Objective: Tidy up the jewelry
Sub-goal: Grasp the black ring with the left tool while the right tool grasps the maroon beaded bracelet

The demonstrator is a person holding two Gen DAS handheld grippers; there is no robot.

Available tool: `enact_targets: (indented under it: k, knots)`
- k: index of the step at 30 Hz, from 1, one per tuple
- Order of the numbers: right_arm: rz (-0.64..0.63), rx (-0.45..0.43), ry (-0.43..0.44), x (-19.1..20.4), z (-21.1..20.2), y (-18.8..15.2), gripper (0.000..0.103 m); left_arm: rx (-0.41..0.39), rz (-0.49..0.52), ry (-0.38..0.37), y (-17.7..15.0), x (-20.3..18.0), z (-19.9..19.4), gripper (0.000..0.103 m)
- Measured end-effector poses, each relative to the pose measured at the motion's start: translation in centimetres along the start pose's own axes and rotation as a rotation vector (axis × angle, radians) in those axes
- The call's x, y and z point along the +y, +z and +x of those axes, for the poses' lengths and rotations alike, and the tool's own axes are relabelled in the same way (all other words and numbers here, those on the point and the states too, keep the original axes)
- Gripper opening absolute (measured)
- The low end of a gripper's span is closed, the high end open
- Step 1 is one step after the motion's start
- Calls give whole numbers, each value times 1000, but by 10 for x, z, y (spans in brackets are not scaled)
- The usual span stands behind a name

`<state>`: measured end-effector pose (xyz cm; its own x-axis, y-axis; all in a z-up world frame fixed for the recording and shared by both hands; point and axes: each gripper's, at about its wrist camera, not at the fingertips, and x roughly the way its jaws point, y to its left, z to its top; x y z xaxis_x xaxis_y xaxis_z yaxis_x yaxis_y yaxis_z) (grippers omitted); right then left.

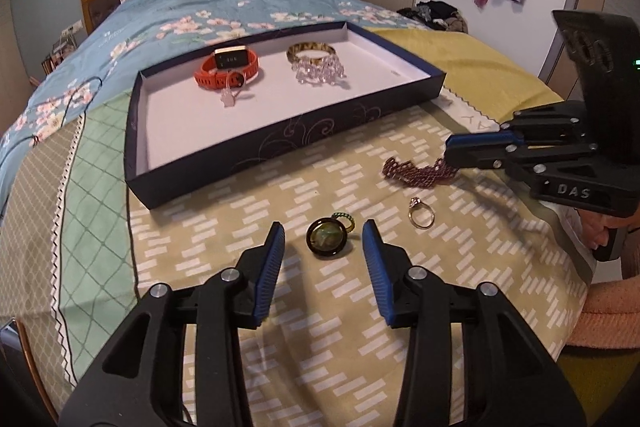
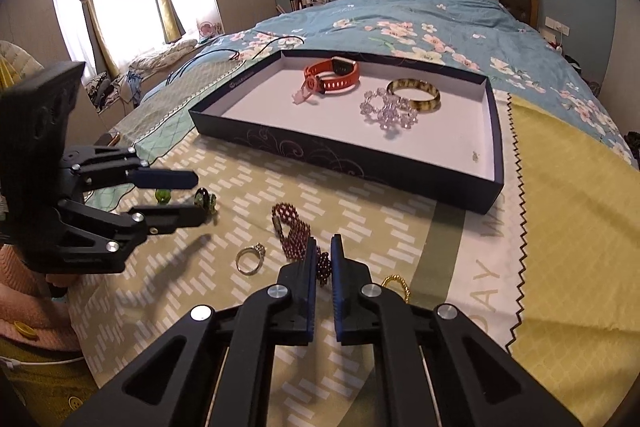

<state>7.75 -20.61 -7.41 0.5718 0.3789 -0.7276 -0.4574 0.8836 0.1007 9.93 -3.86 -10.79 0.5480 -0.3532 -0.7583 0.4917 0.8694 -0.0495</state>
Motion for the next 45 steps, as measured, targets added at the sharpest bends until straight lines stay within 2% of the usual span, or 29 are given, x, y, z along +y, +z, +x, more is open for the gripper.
enact_targets:
  k: [6, 10, 29, 45]
  knots:
    - [4, -13, 8, 1, -1, 3, 5, 24, -32, -15, 0, 8, 6, 33]
    - [7, -17, 11, 1, -2, 2, 5, 26, -25, -15, -1, 5, 6, 23]
    - [6, -86, 20, 2, -15, 14, 5, -46, -49, -2, -3, 8, -22, 22]
    - [-26, -178, 7, 4, -37, 39, 5, -127, -49, 16, 18, 14, -41, 22]
